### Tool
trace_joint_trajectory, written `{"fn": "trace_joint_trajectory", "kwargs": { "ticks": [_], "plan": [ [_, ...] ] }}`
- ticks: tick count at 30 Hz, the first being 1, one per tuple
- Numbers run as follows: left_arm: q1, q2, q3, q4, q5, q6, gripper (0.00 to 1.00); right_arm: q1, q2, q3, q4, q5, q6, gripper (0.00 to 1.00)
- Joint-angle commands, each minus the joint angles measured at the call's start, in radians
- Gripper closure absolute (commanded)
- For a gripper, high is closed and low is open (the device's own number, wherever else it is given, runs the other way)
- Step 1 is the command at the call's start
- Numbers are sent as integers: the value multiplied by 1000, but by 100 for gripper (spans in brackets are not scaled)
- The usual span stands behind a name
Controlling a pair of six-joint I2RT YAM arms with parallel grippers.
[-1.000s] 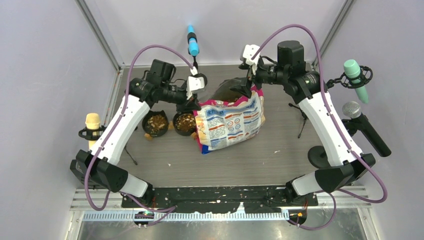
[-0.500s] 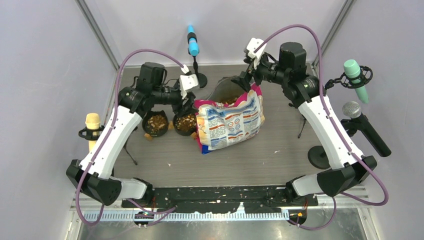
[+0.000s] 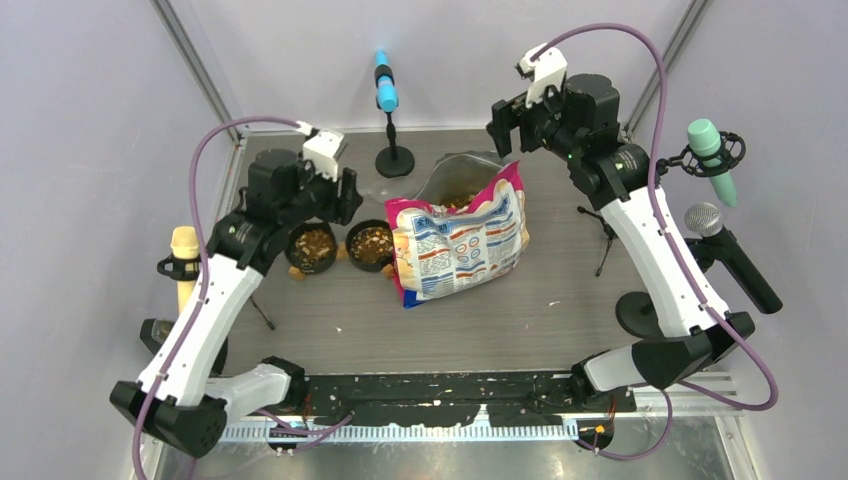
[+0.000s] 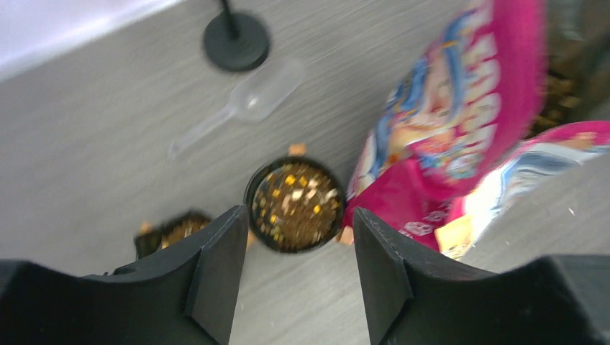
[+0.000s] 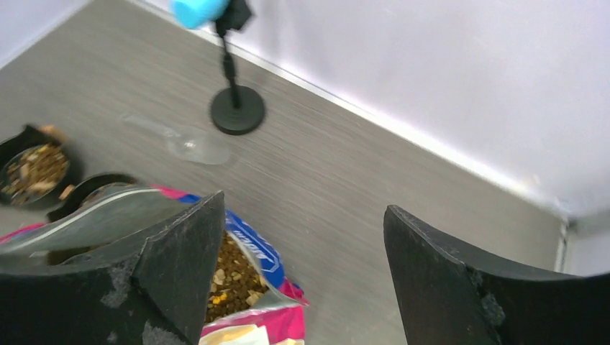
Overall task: Serve the pet food
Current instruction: Adjust the pet food bag at the center of the board.
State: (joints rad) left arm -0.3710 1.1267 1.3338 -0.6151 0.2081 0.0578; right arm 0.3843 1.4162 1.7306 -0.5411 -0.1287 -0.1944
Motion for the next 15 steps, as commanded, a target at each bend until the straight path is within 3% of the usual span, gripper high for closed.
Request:
{"fn": "trace_joint_trajectory", "kwargs": {
  "ticks": [1,8,10,13,15],
  "plan": [
    [7,-91,-137,-5,-381,-312,45,-3,3,46,-26,344,178,14],
    [8,-188,-344,61,-378,-494,50,-10,-20,23,8,322,269,15],
    [9,-170,-385,56,-408,-533,57,-9,-21,16,11,312,279,16],
    [9,-132,-449,72,-399,-566,91,-10,-30,-5,16,301,281,17],
    [8,-124,-503,132,-363,-558,100,-10,-38,-14,17,297,269,17]
  ]
}}
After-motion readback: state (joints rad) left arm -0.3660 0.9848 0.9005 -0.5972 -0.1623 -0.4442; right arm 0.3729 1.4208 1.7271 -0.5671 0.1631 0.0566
